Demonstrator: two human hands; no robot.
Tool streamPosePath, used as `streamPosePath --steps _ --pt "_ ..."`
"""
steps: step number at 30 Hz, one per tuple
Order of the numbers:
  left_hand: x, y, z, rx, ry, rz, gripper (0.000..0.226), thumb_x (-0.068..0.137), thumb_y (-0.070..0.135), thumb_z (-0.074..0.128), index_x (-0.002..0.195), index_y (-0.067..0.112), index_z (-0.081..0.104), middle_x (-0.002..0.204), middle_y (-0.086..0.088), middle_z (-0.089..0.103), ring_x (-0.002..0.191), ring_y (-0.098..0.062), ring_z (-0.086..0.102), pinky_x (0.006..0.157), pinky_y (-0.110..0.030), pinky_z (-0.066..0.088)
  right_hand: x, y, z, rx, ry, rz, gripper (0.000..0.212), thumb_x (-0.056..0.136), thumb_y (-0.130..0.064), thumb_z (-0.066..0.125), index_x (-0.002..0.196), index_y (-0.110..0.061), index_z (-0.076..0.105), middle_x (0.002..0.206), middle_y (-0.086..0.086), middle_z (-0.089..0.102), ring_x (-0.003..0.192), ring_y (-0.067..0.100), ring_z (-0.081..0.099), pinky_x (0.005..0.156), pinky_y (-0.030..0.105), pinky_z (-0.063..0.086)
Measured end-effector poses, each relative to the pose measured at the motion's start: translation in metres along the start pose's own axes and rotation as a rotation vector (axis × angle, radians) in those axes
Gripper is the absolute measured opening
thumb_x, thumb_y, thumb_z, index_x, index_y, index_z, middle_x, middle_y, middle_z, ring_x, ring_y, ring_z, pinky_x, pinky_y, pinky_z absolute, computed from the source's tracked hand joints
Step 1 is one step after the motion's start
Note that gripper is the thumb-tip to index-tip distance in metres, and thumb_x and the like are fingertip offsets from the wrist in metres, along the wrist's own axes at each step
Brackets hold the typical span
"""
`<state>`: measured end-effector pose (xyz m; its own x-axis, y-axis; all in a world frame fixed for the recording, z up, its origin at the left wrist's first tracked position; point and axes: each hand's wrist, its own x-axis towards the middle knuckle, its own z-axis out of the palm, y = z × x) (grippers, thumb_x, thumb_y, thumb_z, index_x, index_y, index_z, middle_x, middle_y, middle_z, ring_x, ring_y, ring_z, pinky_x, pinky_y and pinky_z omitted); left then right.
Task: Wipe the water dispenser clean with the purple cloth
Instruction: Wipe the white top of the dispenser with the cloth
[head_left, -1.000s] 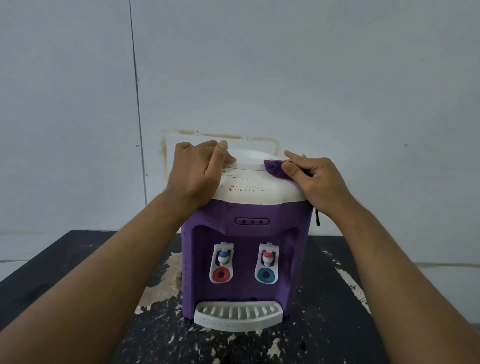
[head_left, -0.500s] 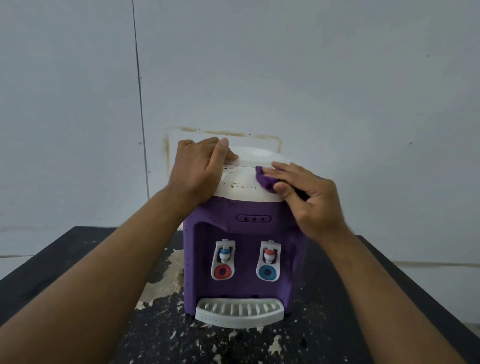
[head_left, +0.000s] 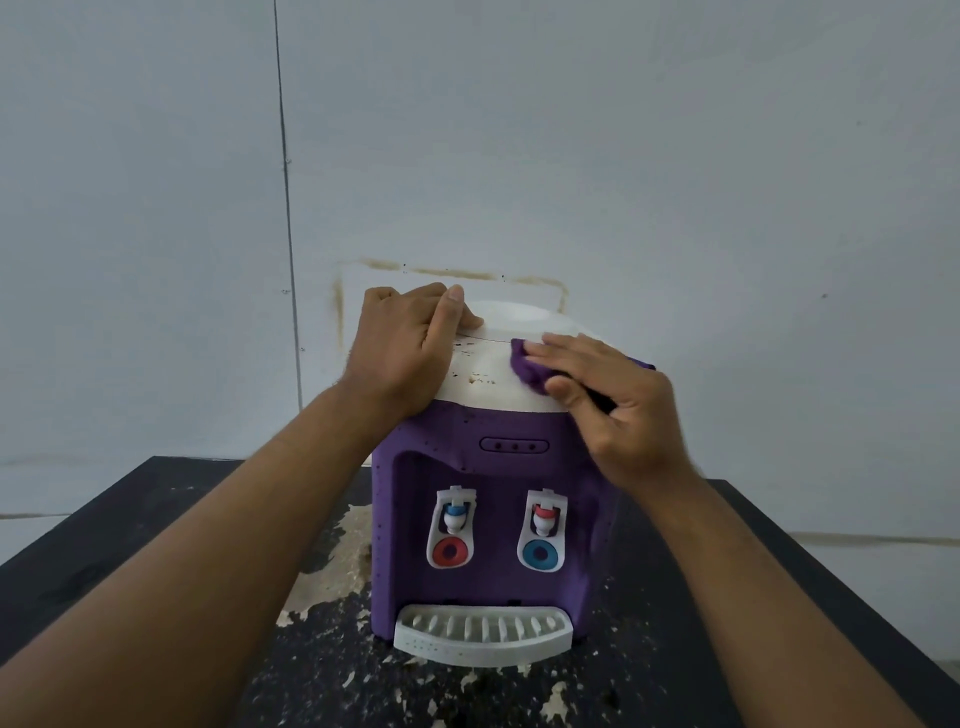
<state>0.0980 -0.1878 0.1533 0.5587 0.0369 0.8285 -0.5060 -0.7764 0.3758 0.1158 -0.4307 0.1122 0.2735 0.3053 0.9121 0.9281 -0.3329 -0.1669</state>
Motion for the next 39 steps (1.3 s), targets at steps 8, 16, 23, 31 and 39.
streamPosePath --steps 8,16,23,31,39 --pt "0.001 -0.003 -0.001 -0.011 0.016 0.014 0.061 0.112 0.032 0.026 0.09 0.022 0.082 0.094 0.019 0.078 0.093 0.002 0.067 0.108 -0.048 0.039 0.022 -0.028 0.028 -0.096 -0.105 -0.104 0.026 0.105 -0.031 0.072 0.126 -0.022 0.084 0.133 -0.011 0.079 0.133 0.005 0.068 0.115 0.035 0.052" --pt "0.002 -0.004 0.001 -0.017 0.016 -0.01 0.062 0.113 0.033 0.025 0.091 0.027 0.083 0.097 0.021 0.079 0.099 0.009 0.064 0.11 -0.041 0.034 -0.002 0.001 0.0 -0.078 -0.005 -0.103 0.026 0.107 -0.023 0.068 0.128 -0.016 0.081 0.134 -0.011 0.076 0.135 0.01 0.068 0.118 0.043 0.052" --pt "0.003 -0.004 -0.001 -0.008 0.018 -0.004 0.063 0.112 0.031 0.024 0.089 0.024 0.082 0.094 0.017 0.08 0.099 0.001 0.069 0.11 -0.044 0.035 0.023 -0.027 0.026 -0.118 -0.066 -0.064 0.027 0.105 -0.036 0.07 0.127 -0.026 0.083 0.13 -0.013 0.079 0.129 0.005 0.07 0.112 0.039 0.055" --pt "0.003 -0.002 -0.001 -0.041 0.013 -0.02 0.061 0.112 0.03 0.027 0.087 0.024 0.082 0.091 0.021 0.079 0.1 0.002 0.069 0.113 -0.048 0.037 -0.02 0.011 -0.003 -0.055 -0.05 -0.164 0.024 0.105 -0.021 0.072 0.127 -0.016 0.081 0.138 -0.008 0.076 0.144 0.02 0.062 0.123 0.048 0.046" --pt "0.002 -0.002 -0.002 -0.002 0.022 0.004 0.06 0.11 0.029 0.027 0.089 0.022 0.082 0.093 0.017 0.079 0.092 0.002 0.067 0.11 -0.048 0.038 0.007 -0.013 0.015 -0.06 -0.052 -0.081 0.025 0.106 -0.029 0.071 0.127 -0.022 0.083 0.135 -0.013 0.077 0.14 0.006 0.063 0.12 0.037 0.049"
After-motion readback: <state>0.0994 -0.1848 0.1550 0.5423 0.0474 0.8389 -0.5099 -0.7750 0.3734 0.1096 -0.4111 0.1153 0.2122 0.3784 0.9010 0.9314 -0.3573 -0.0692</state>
